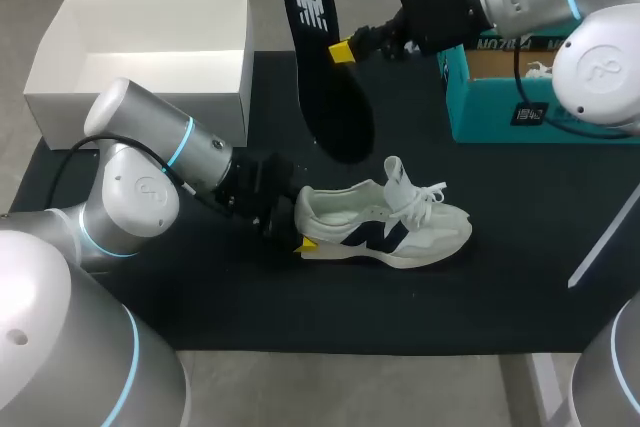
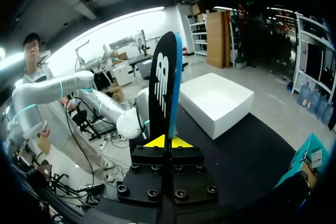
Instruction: Take the shoe out of the shoebox, open the shoe tongue, remove and reinsert the insole, then place the shoe into the shoebox
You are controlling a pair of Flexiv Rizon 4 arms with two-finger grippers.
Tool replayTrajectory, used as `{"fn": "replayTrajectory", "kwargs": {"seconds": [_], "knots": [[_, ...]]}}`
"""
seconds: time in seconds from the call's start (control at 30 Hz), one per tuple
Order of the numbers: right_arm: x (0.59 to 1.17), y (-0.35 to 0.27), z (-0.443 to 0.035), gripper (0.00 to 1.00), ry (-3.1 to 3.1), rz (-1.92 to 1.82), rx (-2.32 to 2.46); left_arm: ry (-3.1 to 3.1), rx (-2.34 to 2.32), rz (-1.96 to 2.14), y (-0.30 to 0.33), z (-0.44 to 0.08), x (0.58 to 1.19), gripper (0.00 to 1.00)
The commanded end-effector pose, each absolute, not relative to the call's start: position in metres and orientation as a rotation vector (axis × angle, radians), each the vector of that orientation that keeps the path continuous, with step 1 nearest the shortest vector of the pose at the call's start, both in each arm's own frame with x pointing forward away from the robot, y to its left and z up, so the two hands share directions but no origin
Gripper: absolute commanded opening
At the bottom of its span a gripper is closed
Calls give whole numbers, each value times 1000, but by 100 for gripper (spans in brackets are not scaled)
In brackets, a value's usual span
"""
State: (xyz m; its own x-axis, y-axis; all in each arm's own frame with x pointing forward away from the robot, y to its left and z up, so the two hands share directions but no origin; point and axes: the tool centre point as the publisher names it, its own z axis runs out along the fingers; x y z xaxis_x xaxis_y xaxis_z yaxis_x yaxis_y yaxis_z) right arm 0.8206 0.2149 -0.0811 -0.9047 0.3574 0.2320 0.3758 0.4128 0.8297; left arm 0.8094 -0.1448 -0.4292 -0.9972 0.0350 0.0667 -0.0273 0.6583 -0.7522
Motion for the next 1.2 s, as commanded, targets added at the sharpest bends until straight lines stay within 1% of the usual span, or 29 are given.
{"fn": "replayTrajectory", "kwargs": {"seconds": [0.03, 0.2, 0.47, 0.77, 1.2], "knots": [[821, 217, -82, 0, -2625, -1548, -684, -2791, -7, 1268, -145, -429, 809, 0], [821, 217, -82, 0, -2625, -1548, -684, -2791, -7, 1268, -145, -429, 809, 0], [780, 208, -51, 0, -2584, -1508, -674, -2791, -7, 1268, -145, -429, 809, 0], [735, 194, -21, 0, -2477, -1487, -828, -2791, -7, 1268, -145, -429, 809, 0], [680, 181, -2, 0, -2388, -1571, -982, -2791, -7, 1268, -145, -429, 809, 0]]}}
